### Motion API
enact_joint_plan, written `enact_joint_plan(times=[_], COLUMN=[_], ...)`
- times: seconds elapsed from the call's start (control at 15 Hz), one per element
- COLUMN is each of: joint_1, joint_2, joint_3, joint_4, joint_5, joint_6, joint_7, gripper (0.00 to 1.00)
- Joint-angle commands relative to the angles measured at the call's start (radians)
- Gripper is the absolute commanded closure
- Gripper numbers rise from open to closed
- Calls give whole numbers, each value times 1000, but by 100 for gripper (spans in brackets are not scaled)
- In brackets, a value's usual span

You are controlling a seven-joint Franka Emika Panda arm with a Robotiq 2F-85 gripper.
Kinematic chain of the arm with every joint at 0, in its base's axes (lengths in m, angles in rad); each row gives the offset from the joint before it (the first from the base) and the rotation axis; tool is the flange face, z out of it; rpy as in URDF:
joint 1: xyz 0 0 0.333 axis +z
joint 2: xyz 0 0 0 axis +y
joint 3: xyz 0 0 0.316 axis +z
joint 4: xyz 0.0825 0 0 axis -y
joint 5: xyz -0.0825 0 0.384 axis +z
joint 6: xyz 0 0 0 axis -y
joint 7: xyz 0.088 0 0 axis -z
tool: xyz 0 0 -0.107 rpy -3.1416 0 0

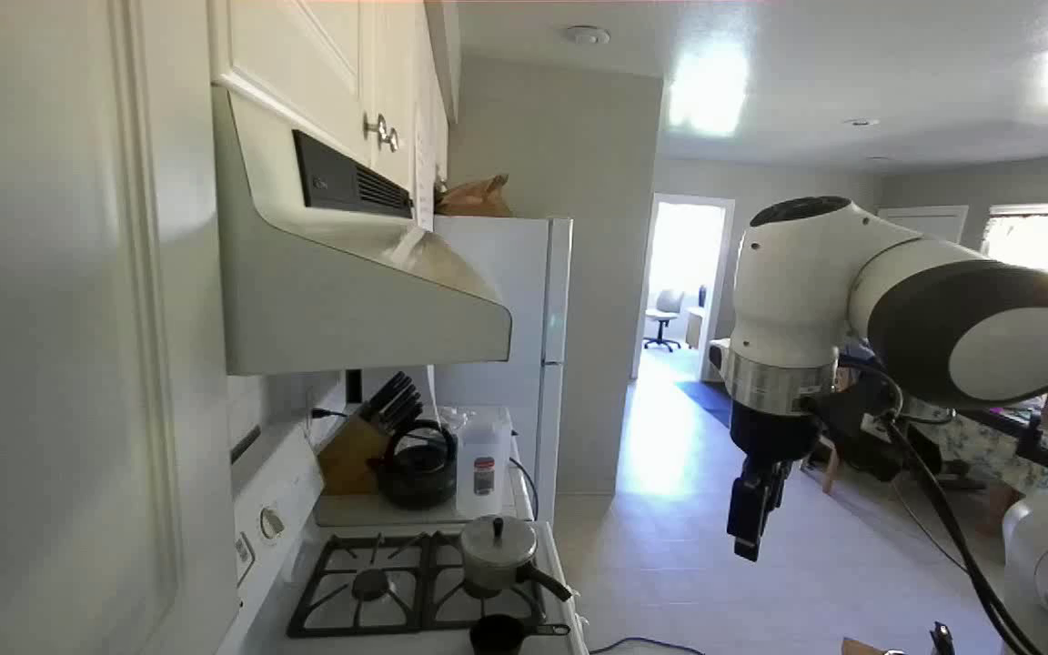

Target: Pick up the black cup from the stove and put it in the pot

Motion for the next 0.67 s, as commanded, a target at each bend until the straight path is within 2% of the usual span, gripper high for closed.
enact_joint_plan(times=[0.0, 0.6], joint_1=[15, 10], joint_2=[4, 8], joint_3=[-12, -19], joint_4=[2, 1], joint_5=[-8, -8], joint_6=[-2, 1], joint_7=[8, 6], gripper=[0, 0])
